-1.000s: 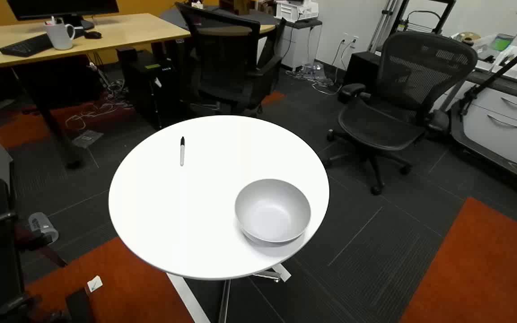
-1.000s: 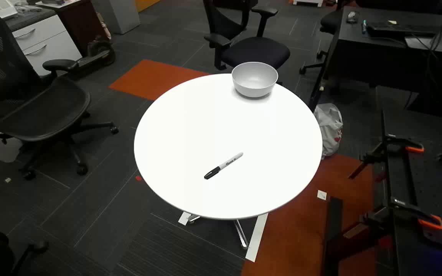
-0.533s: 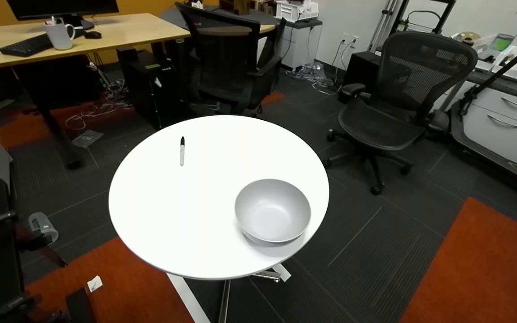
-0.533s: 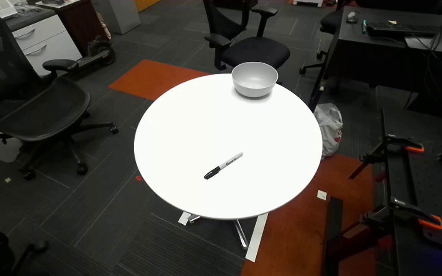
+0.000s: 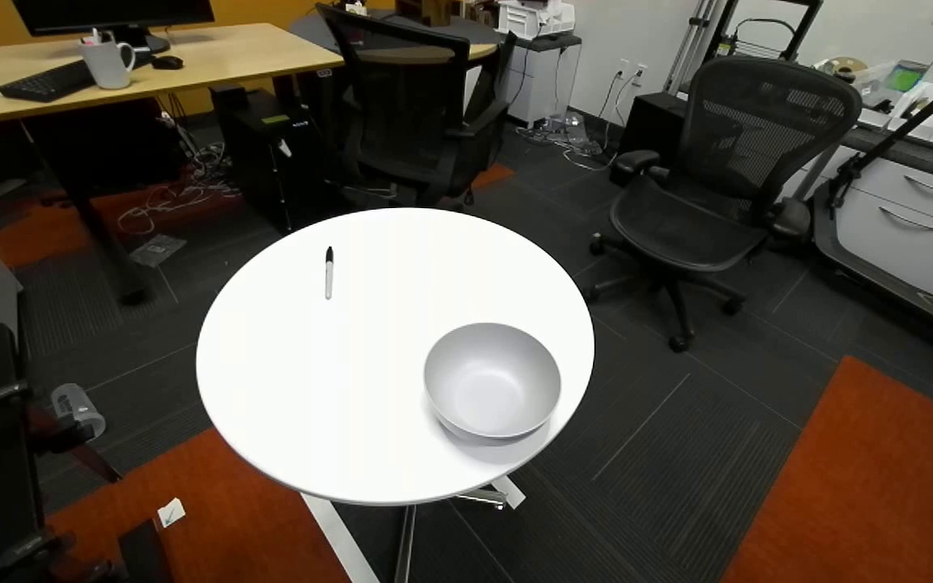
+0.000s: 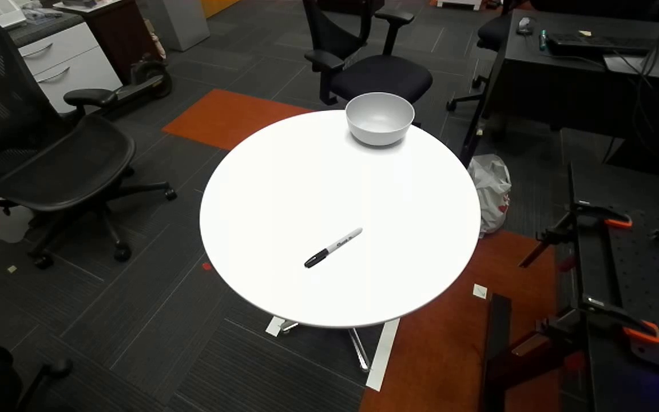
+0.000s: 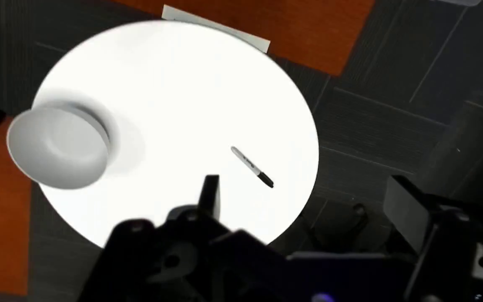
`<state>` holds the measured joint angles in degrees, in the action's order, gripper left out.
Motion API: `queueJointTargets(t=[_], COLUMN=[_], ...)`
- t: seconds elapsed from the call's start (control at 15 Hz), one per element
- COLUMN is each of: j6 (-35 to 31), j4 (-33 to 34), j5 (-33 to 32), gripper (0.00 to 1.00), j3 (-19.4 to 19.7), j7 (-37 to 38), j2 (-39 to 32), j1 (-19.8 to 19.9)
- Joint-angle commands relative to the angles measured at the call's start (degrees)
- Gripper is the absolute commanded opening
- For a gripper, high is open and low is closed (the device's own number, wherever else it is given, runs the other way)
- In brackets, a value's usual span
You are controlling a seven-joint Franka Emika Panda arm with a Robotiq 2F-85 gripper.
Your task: Move the pen to the right
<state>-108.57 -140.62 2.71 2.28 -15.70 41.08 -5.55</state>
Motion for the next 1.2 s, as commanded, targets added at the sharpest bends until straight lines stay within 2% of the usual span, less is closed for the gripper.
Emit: queueJointTargets(t=[0.0, 0.13, 0.33, 0.73, 0.8, 0.87, 1.13], j6=[-10.8, -15.41, -18.3, -16.26, -15.68, -18.19, -18.33], j4=[4.46, 6.82, 11.87, 22.64, 23.92, 19.6, 20.38], j5=[-1.38, 0.59, 1.26, 3.57, 3.56, 2.27, 2.21], gripper=[1.0, 1.0, 1.0, 1.0, 1.0, 1.0, 1.0], j3=[0.95, 1.38, 0.55, -3.13, -3.87, -4.29, -5.21], j7=[-8.83, -13.52, -18.64, -25.97, -26.38, -24.04, -24.16], j2=[-14.77, -22.13, -32.75, -48.4, -50.11, -46.51, -48.2], j1=[-3.05, -4.48, -4.75, -2.13, -1.58, -1.21, -0.39])
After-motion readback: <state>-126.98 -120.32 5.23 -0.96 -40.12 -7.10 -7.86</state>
